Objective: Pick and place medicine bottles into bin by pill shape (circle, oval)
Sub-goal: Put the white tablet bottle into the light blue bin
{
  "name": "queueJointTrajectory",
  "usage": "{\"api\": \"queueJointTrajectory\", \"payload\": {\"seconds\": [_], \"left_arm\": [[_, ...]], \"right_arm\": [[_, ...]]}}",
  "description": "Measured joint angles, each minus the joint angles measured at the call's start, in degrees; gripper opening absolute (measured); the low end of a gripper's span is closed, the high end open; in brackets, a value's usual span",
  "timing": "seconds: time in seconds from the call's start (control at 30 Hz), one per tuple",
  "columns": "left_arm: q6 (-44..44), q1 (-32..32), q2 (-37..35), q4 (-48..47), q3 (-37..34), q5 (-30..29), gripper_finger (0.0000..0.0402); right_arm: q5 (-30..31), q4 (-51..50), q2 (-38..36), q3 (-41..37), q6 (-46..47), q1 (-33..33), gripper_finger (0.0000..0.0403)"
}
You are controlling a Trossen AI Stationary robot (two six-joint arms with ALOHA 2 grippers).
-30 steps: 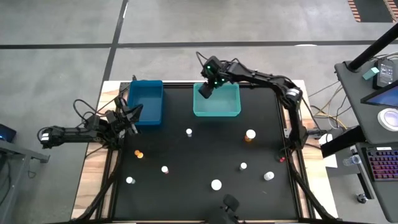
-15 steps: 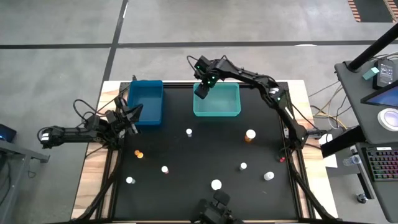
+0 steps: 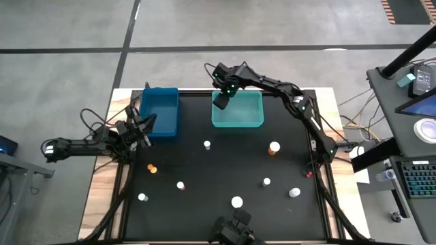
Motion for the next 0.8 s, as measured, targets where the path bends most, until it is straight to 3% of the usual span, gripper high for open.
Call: {"api": "queueJointTrajectory", "payload": {"seconds": [0.8], "left_arm": [[-0.02,0.00,0.00,0.00,-0.02,0.00,0.0001]], "right_arm": [[-0.01,-0.41,-0.63,-0.14,0.39,0.19,0.0187]]}}
